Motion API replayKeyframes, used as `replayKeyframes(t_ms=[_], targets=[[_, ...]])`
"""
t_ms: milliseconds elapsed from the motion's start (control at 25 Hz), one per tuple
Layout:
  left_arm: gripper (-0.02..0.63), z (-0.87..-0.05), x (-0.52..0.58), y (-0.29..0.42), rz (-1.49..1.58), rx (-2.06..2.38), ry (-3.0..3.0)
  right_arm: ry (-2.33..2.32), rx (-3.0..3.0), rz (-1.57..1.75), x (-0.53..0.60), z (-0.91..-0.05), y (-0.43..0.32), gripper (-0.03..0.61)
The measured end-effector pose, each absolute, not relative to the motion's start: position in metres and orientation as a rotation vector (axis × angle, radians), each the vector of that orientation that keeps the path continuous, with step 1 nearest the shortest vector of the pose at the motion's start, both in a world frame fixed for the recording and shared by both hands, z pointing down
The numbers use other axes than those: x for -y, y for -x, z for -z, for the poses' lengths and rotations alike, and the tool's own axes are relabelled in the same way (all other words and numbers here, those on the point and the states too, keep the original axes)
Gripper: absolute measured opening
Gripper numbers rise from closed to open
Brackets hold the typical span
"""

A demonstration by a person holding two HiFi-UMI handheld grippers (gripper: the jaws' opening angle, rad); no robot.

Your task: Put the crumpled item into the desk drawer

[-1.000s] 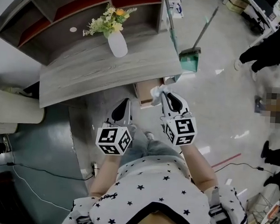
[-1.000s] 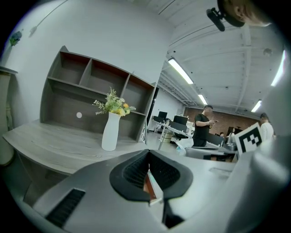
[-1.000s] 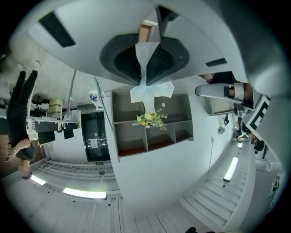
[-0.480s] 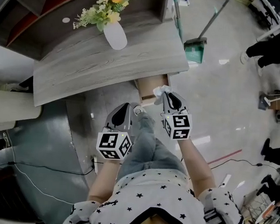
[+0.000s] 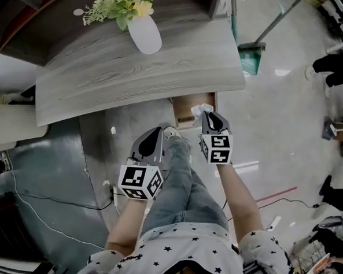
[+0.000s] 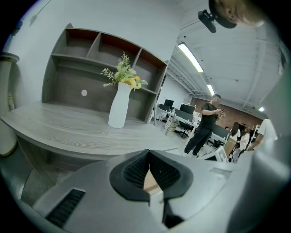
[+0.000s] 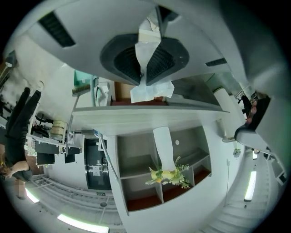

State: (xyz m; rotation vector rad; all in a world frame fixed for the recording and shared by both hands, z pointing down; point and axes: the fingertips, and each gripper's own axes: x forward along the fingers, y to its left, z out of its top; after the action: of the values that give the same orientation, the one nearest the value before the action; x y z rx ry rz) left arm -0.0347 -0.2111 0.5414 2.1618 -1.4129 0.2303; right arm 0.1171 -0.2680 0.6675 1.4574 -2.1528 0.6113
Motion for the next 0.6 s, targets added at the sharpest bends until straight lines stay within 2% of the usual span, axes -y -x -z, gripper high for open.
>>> replayKeyframes(t_ms=[600], targets=[[0.012,-0.625,0.221,0.050,-0.275,1.429,-2.056,-1.392,1.992,-0.675,0.286,-0.767,-0.112,0.041]])
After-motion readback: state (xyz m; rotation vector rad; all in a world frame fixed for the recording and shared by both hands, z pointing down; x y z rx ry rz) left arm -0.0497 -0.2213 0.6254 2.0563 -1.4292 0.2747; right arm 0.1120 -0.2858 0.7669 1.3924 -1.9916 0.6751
